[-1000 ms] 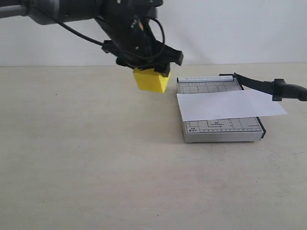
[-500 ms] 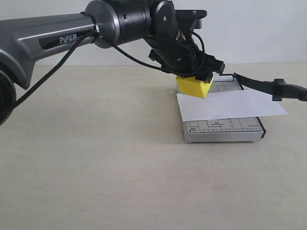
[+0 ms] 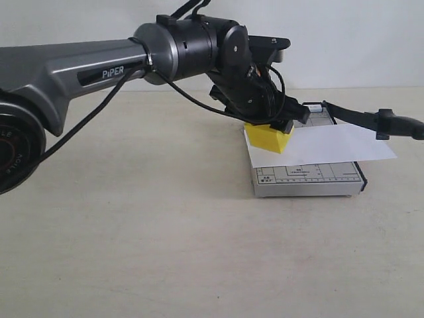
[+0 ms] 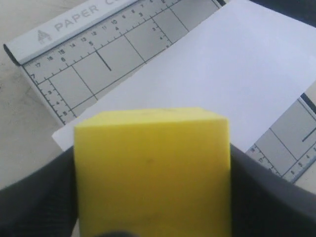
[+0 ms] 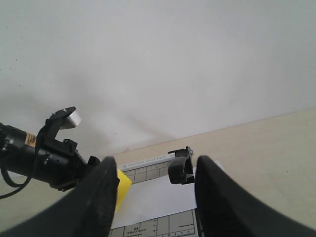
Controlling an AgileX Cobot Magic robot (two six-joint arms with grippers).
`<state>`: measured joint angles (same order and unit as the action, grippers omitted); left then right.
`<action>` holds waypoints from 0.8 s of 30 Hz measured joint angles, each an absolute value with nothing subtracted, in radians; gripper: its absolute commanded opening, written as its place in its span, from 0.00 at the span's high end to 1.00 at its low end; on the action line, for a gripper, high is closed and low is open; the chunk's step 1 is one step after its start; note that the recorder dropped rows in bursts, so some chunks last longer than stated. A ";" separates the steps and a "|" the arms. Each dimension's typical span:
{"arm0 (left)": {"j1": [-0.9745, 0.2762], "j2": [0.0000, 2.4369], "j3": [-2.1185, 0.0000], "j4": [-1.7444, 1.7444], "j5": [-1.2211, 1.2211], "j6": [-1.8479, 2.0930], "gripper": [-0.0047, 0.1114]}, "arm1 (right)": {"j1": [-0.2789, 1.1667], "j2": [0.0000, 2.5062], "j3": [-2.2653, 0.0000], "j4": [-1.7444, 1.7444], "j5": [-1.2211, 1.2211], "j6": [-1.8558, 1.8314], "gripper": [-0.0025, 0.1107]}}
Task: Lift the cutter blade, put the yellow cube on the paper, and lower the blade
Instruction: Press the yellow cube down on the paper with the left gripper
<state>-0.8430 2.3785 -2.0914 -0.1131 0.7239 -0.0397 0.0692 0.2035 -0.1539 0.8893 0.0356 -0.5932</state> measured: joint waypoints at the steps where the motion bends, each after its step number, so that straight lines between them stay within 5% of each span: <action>1: -0.843 2.381 -2.091 -0.113 0.724 -0.040 0.92 | 0.069 0.203 -0.154 0.889 0.036 -0.593 0.56; 24: -0.843 2.395 -2.091 -0.093 0.679 -0.040 0.92 | 0.069 0.203 -0.154 0.889 0.034 -0.593 0.56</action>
